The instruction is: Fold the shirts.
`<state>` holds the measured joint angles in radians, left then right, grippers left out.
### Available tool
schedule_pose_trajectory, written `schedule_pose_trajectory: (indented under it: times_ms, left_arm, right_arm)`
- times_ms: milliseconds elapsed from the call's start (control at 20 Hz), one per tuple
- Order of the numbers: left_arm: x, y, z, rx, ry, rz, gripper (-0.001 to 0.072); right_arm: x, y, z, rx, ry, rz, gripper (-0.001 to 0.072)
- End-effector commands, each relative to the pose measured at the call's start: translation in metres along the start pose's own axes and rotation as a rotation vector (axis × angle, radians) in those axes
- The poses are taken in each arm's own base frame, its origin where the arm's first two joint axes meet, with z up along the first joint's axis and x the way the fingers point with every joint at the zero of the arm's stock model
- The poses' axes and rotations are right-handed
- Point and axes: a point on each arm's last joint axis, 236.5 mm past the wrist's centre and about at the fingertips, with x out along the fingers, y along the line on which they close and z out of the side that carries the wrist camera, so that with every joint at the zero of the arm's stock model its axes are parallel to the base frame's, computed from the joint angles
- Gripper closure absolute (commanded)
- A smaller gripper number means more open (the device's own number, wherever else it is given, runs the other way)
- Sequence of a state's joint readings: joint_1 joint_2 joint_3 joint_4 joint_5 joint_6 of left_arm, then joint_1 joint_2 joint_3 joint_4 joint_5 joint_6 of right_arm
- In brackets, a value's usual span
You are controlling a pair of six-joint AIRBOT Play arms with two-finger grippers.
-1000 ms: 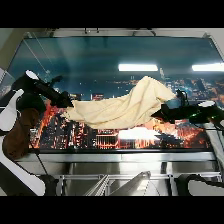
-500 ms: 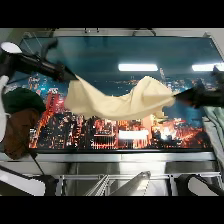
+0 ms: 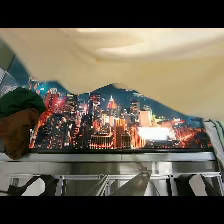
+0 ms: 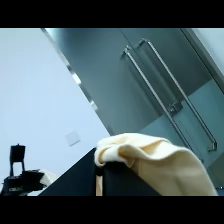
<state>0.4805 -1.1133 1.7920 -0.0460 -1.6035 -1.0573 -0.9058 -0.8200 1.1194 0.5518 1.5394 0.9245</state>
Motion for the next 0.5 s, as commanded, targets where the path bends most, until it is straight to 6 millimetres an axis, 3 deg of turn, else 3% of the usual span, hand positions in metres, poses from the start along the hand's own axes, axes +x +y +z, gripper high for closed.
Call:
schedule_pose_trajectory:
  times_ms: [0, 100, 250, 350, 450]
  left_arm:
    - [-0.028, -0.033, 0.016, 0.149, -0.066, 0.213, 0.0688]
    - [-0.042, -0.013, 0.016, 0.142, -0.066, 0.348, 0.0687]
    - [-0.048, 0.028, 0.003, 0.059, -0.008, 0.367, 0.0687]
    - [-0.049, 0.079, -0.021, -0.031, 0.084, 0.411, 0.0688]
    - [-0.042, 0.137, -0.062, -0.127, 0.223, 0.463, 0.0688]
  right_arm:
    - [0.008, 0.029, 0.003, -0.092, -0.003, 0.016, 0.0690]
    - [0.005, -0.007, -0.012, -0.054, 0.070, -0.125, 0.0690]
    - [-0.022, -0.099, -0.041, 0.005, 0.199, -0.468, 0.0690]
    - [-0.049, -0.159, -0.069, 0.080, 0.287, -0.651, 0.0691]
    - [-0.061, -0.210, -0.107, 0.184, 0.361, -0.716, 0.0691]
